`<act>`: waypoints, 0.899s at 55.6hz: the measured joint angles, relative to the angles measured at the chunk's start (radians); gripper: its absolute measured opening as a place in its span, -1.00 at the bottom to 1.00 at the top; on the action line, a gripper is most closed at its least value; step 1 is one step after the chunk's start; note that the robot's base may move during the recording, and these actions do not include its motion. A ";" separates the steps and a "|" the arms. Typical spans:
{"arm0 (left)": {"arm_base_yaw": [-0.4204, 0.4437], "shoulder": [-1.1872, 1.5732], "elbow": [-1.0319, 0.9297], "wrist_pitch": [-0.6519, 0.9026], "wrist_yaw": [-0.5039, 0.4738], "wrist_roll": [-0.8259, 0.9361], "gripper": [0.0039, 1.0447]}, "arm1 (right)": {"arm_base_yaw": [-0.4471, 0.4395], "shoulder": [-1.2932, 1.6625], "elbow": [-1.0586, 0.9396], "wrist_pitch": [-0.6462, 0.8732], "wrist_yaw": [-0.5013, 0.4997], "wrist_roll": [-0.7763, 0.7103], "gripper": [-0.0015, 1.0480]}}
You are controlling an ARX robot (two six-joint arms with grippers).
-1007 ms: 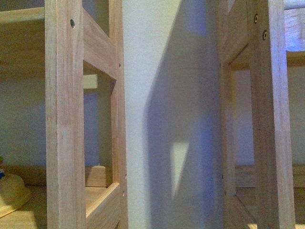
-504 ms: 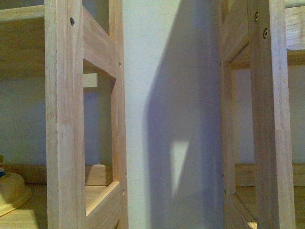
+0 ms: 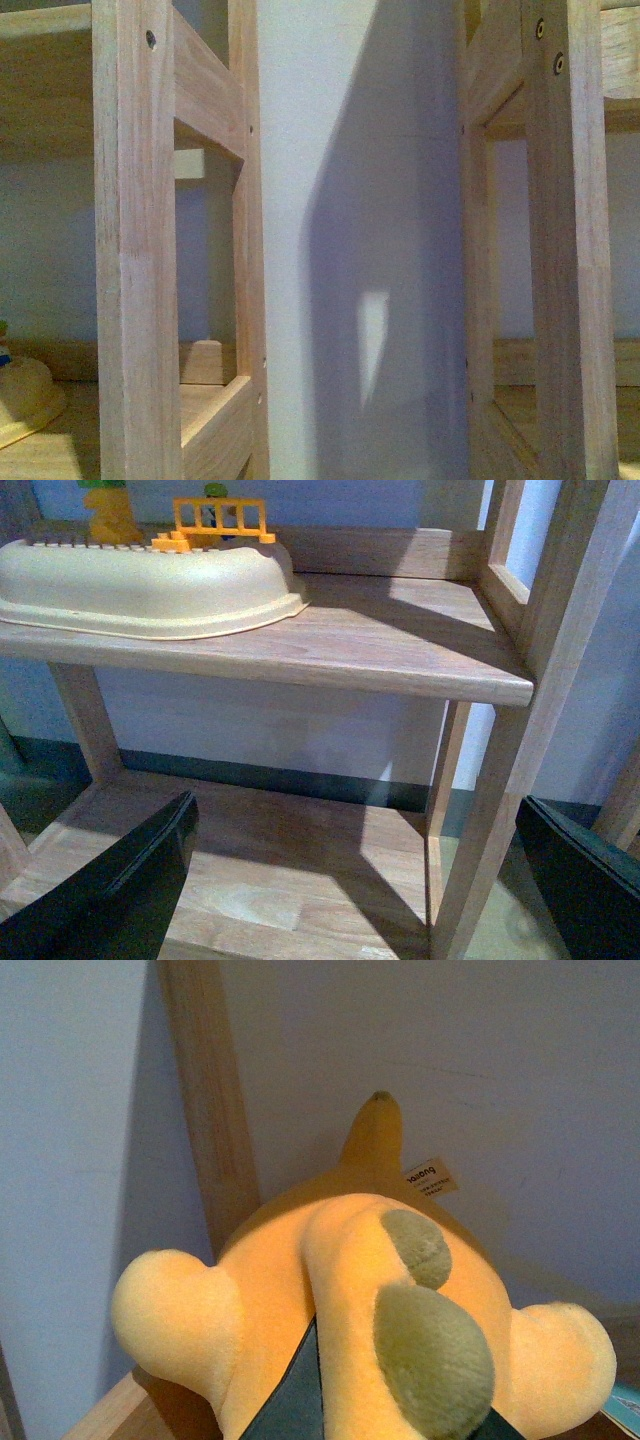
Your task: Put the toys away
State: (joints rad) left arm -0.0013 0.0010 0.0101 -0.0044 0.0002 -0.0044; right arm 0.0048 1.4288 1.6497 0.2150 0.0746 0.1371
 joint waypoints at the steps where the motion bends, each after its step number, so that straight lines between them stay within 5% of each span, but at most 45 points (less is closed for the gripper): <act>1: 0.000 0.000 0.000 0.000 0.000 0.000 0.88 | 0.000 0.000 0.000 -0.001 -0.003 -0.004 -0.82; 32: 0.000 0.000 0.000 0.000 0.000 0.000 0.88 | -0.009 -0.035 -0.053 0.016 0.016 -0.076 0.87; 50: 0.000 0.000 0.000 0.000 0.000 0.000 0.88 | -0.009 -0.063 -0.055 0.044 0.034 -0.132 0.87</act>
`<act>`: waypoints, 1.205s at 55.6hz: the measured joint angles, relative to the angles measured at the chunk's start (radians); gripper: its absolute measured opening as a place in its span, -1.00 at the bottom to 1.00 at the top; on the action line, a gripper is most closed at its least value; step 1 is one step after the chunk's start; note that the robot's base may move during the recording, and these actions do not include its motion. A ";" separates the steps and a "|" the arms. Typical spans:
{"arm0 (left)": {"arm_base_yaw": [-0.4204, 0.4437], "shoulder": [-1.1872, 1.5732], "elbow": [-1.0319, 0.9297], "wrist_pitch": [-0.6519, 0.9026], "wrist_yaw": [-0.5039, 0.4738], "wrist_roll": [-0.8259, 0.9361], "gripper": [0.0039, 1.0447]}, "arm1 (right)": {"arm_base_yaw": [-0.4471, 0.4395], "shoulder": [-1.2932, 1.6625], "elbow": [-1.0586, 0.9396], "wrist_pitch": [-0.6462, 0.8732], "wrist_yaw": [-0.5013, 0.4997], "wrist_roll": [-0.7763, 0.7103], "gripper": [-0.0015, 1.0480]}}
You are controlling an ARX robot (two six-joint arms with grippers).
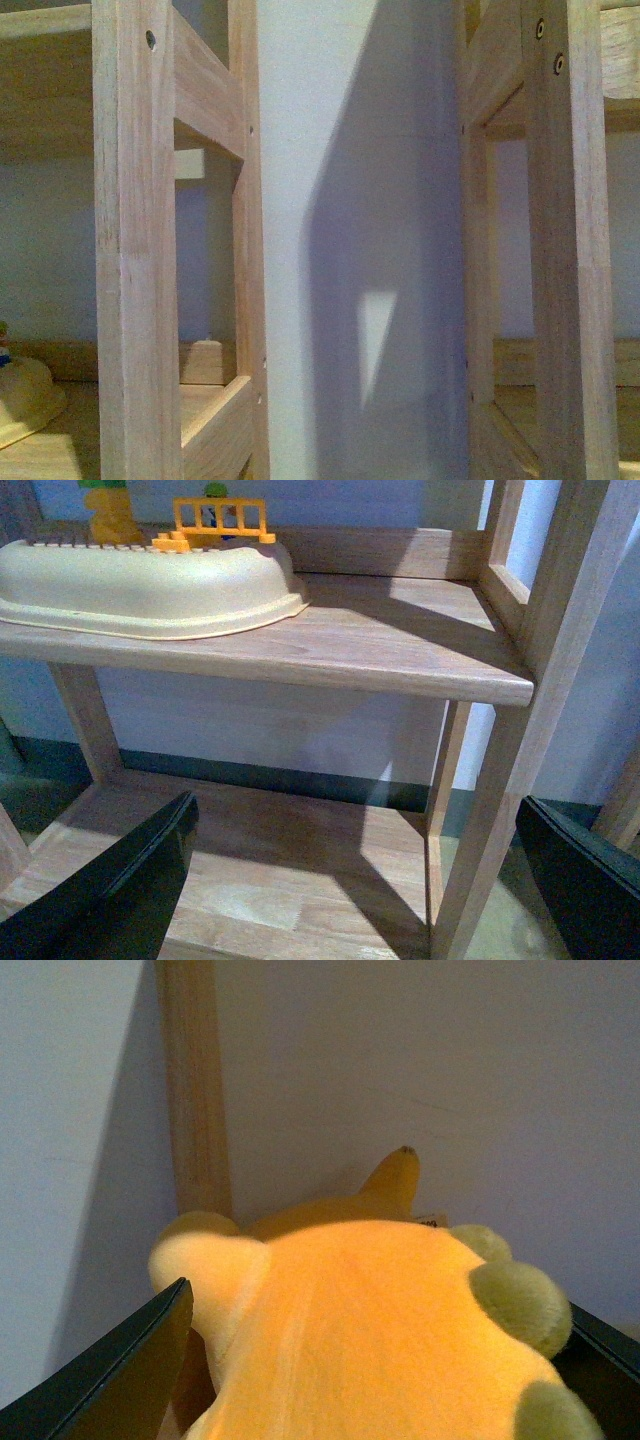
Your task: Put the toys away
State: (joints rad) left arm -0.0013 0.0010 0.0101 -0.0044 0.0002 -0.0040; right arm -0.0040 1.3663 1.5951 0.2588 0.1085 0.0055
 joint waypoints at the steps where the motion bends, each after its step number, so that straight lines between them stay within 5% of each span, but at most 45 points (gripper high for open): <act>1: 0.000 0.000 0.000 0.000 0.000 0.000 0.88 | -0.001 -0.001 0.001 0.000 0.000 0.000 0.87; 22: 0.000 0.000 0.000 0.000 0.000 0.000 0.88 | -0.117 -0.166 -0.026 -0.005 -0.021 0.018 0.87; 44: 0.000 0.000 0.000 0.000 0.000 0.000 0.88 | -0.590 -0.541 -0.343 -0.066 -0.172 0.265 0.87; 67: 0.000 0.000 0.000 0.000 0.000 0.000 0.88 | -0.455 -0.802 -0.817 0.010 -0.198 0.298 0.87</act>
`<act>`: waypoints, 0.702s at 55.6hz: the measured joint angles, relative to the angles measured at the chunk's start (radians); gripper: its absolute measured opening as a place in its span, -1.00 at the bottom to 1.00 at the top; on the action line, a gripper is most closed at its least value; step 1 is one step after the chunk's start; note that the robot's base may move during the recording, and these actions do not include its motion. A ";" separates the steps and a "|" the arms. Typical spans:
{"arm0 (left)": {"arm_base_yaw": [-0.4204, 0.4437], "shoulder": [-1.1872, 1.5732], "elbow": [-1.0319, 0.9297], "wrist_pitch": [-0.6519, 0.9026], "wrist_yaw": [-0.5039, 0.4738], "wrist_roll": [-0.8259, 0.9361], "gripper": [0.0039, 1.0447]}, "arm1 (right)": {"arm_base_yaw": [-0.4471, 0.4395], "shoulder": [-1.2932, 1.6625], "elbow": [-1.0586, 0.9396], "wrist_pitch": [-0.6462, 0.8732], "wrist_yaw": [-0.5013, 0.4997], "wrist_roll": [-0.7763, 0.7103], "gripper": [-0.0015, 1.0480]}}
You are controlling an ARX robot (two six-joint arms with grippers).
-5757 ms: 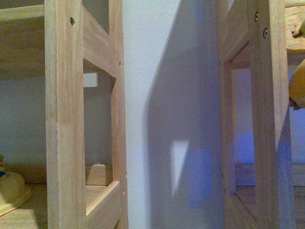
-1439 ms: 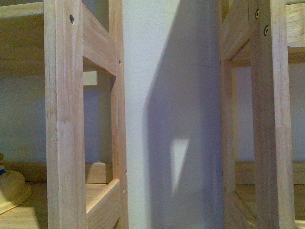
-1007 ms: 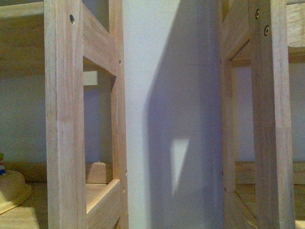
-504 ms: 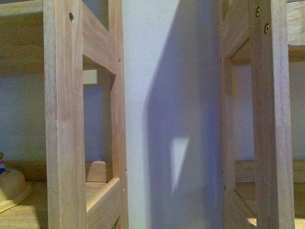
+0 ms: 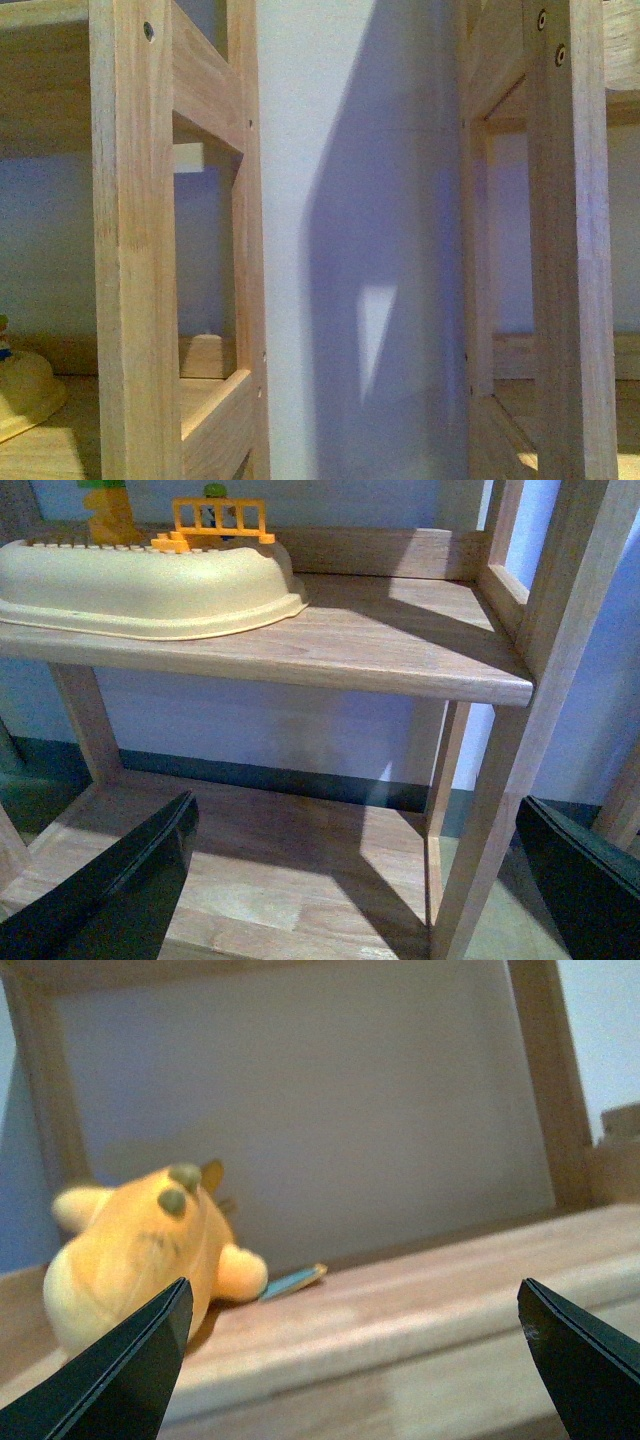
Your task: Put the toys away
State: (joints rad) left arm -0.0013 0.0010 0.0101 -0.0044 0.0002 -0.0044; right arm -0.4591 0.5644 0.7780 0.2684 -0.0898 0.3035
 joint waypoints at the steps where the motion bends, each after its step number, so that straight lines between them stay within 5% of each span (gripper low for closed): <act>1: 0.000 0.000 0.000 0.000 0.000 0.000 0.88 | 0.017 -0.016 -0.026 -0.001 0.002 0.000 0.87; 24: 0.000 0.000 0.000 0.000 0.000 0.000 0.88 | 0.554 -0.291 -0.434 -0.074 0.327 -0.150 0.87; 39: 0.000 0.000 0.000 0.000 0.000 0.000 0.88 | 0.592 -0.385 -0.577 -0.124 0.365 -0.162 0.87</act>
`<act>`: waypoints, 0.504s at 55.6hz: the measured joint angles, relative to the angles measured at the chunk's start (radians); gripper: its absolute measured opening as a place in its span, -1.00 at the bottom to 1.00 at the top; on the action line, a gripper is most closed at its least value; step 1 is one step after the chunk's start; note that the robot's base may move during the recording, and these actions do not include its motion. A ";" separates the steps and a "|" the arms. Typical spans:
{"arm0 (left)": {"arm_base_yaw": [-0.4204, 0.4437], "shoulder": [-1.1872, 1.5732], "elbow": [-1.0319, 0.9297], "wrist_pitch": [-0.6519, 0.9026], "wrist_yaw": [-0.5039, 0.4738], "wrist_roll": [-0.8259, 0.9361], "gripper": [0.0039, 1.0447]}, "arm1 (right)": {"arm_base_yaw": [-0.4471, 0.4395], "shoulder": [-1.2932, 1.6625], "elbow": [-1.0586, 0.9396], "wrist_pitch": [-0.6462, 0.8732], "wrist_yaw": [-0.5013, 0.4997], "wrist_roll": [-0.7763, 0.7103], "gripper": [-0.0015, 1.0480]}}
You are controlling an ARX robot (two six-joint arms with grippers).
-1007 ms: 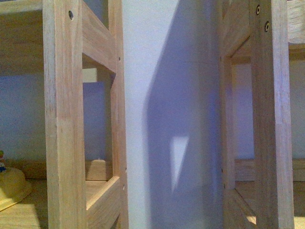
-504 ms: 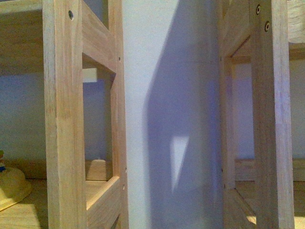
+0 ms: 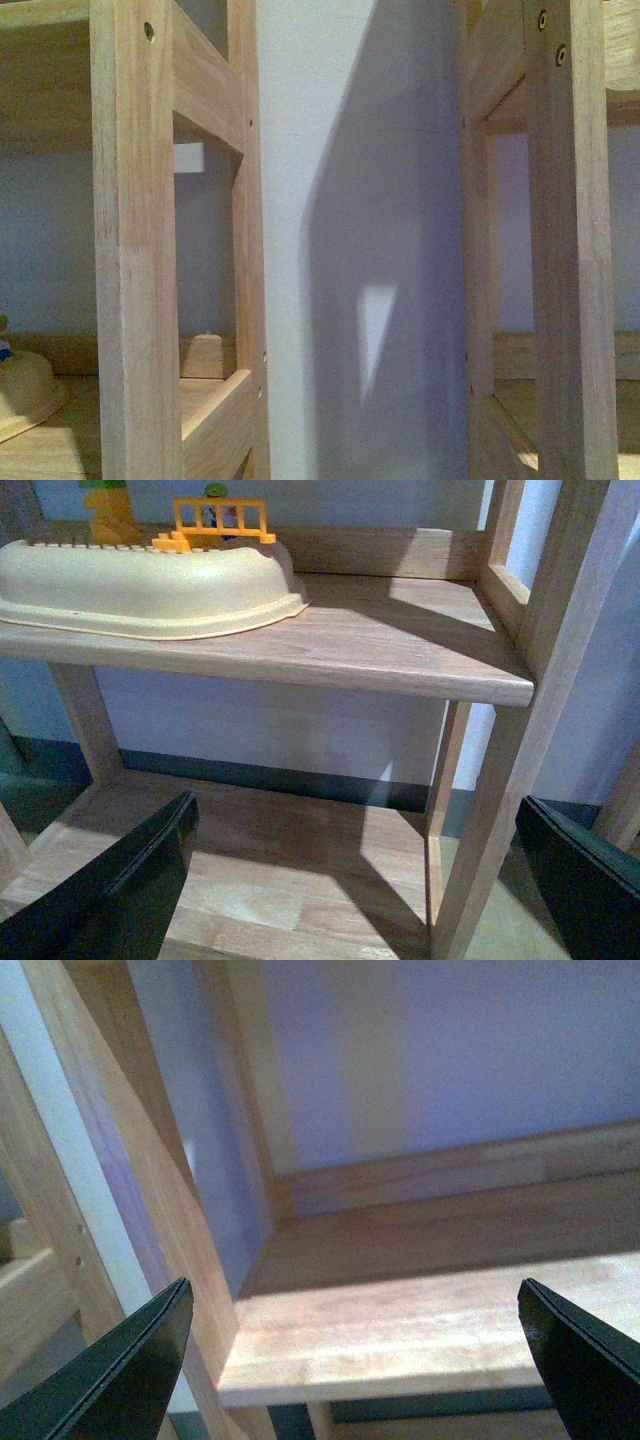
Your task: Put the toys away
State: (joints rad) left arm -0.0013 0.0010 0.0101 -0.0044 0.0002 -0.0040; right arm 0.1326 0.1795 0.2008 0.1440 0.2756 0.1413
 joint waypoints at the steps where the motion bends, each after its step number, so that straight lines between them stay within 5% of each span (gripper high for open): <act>1: 0.000 0.000 0.000 0.000 0.000 0.000 0.88 | -0.008 -0.007 -0.008 -0.016 -0.002 0.000 0.87; 18: 0.000 0.000 0.000 0.000 0.000 0.000 0.88 | -0.031 -0.021 -0.029 -0.055 -0.022 -0.003 0.86; 22: 0.000 0.000 0.000 0.000 0.000 0.000 0.88 | -0.099 -0.023 -0.013 -0.158 -0.188 -0.060 0.65; 28: 0.000 0.000 0.000 0.000 0.000 0.000 0.88 | -0.126 -0.041 -0.034 -0.179 -0.274 -0.109 0.26</act>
State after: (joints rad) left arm -0.0013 0.0010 0.0101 -0.0044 -0.0002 -0.0040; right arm 0.0071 0.1383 0.1665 -0.0345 0.0021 0.0319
